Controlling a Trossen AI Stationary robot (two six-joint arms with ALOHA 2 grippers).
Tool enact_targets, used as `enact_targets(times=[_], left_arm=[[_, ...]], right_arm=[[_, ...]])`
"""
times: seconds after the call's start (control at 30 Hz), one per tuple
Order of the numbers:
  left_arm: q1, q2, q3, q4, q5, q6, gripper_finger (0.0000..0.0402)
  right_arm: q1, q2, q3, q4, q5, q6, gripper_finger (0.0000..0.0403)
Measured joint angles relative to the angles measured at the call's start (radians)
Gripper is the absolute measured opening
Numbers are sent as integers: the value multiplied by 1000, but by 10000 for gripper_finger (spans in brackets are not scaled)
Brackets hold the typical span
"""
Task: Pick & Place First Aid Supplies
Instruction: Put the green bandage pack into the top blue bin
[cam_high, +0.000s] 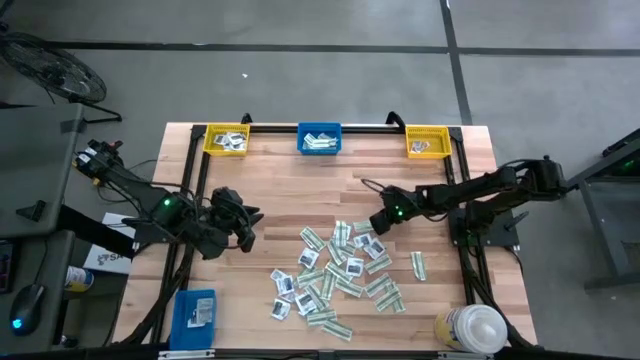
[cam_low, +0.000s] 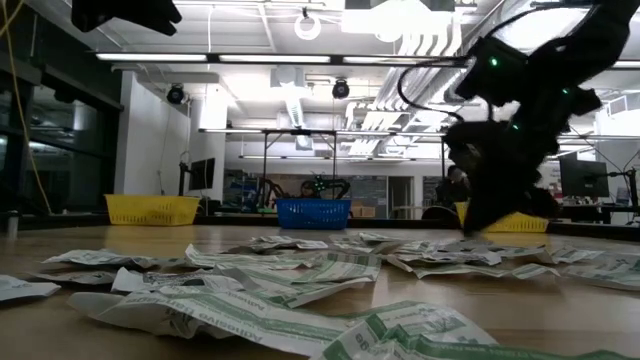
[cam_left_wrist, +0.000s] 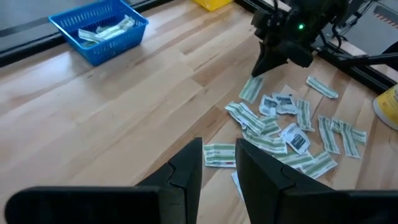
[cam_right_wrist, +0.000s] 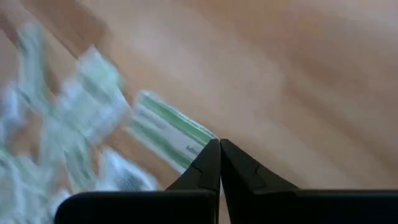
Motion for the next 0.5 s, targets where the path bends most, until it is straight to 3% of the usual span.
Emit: enact_targets(times=[0.27,0.5], left_arm=[[0,-108,-19,-59,-62,-1,96],[0,-283,-201,97,-71,1,96]], right_arm=[[-69,-26,131,19,28,-116,0],[-188,-26,300,-13,38,-271,0]])
